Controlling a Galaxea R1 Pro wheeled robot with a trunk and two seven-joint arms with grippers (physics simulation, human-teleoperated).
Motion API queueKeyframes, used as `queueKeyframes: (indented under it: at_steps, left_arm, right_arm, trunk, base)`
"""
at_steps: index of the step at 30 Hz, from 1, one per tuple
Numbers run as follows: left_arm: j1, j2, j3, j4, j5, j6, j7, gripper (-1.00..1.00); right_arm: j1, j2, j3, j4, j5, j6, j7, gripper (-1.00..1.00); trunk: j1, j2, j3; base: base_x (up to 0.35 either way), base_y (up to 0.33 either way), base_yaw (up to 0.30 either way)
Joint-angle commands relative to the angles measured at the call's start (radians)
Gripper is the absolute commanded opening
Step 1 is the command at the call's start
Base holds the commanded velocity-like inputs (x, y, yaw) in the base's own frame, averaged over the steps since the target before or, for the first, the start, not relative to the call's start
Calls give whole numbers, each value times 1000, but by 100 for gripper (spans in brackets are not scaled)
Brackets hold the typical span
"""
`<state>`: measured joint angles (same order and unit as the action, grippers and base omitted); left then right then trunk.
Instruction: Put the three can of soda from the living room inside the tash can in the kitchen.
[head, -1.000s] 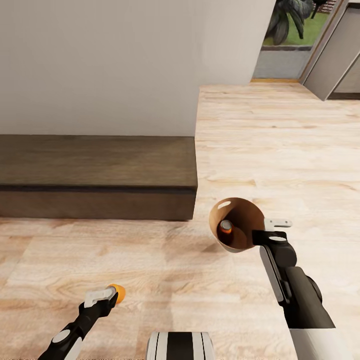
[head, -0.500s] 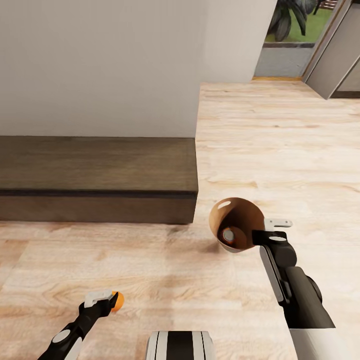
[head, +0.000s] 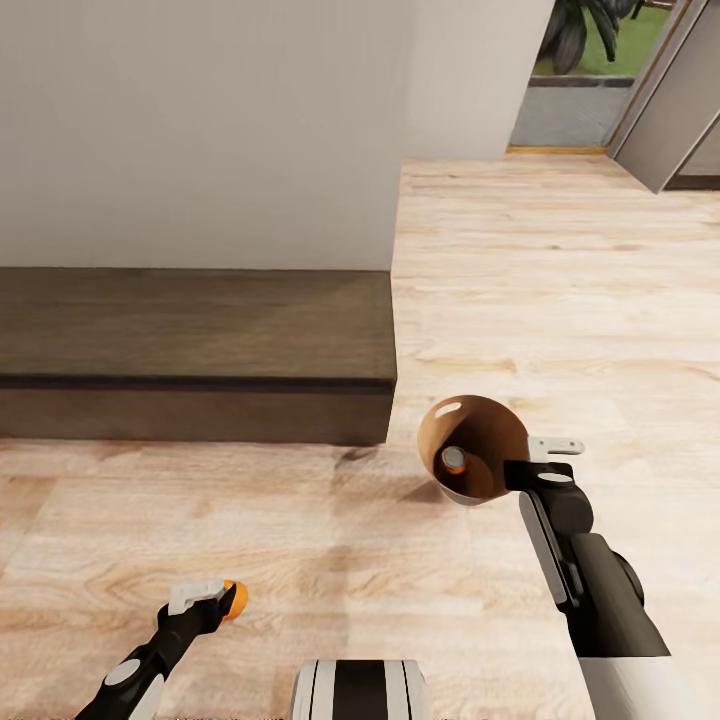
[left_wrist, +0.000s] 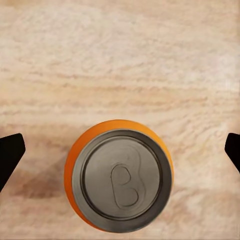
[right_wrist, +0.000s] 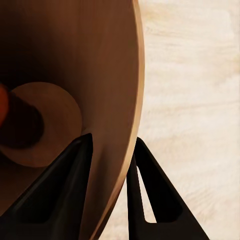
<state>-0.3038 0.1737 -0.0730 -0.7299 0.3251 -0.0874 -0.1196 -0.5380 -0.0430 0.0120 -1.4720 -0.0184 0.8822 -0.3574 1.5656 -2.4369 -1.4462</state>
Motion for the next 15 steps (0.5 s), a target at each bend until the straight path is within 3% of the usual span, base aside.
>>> queueKeyframes:
  at_steps: [1, 15]
  left_arm:
    - [0, 0, 0, 0, 0, 0, 0, 100]
    - [0, 0, 0, 0, 0, 0, 0, 100]
  right_arm:
    - [0, 0, 0, -1, 7, 0, 2, -100]
    - [0, 0, 0, -1, 7, 0, 2, -100]
  trunk:
    - [0, 0, -2]
    - [0, 0, -24]
  base:
    - [0, 0, 0]
    - [0, 0, 0]
